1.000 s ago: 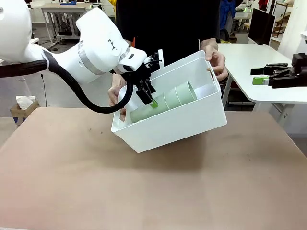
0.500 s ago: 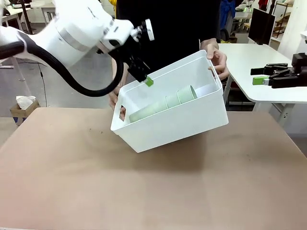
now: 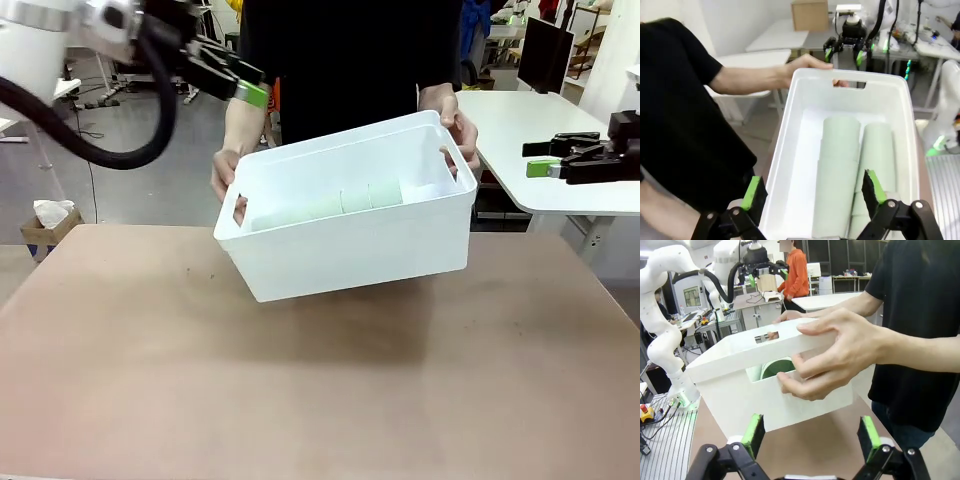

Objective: Stack the cups and store them in the basket.
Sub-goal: Place the stack of Reusable plastic cups into the Pantry Basket.

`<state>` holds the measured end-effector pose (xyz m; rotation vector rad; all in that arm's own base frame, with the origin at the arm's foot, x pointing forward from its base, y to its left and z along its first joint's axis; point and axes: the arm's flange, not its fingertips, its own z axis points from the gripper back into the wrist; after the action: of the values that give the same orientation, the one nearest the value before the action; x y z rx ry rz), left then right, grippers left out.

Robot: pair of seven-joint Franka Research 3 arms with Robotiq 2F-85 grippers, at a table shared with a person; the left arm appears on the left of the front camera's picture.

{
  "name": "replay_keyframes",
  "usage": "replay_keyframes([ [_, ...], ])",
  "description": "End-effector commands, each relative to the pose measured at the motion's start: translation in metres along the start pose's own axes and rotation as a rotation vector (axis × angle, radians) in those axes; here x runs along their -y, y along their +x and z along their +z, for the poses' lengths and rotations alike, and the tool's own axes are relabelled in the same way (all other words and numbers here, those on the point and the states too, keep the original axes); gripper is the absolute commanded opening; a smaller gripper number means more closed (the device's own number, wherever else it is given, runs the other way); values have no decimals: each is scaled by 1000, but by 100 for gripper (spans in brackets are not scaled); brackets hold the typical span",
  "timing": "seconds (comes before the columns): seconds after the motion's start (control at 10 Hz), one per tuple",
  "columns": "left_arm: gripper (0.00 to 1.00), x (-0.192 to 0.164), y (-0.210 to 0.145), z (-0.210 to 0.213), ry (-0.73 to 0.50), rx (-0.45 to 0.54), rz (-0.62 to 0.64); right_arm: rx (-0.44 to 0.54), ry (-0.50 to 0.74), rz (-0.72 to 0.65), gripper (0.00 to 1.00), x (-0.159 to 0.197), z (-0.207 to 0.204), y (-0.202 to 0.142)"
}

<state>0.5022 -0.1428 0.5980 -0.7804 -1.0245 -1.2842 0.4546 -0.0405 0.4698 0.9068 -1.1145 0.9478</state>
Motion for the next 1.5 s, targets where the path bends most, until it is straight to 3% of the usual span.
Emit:
replay_keyframes([
  [0.0,100,10,-45,33,-29,98,44,0,-14,-19,100,-1,-1,5],
  [0.5,100,39,-126,84,-84,272,83,0,-14,-19,100,-1,-1,5],
  [0.7,100,42,-127,87,-84,303,60,0,-14,-19,100,-1,-1,5],
  [0.8,100,37,-130,85,-87,234,98,0,-14,-19,100,-1,-1,5],
  [1.4,100,37,-130,85,-87,234,98,0,-14,-19,100,-1,-1,5],
])
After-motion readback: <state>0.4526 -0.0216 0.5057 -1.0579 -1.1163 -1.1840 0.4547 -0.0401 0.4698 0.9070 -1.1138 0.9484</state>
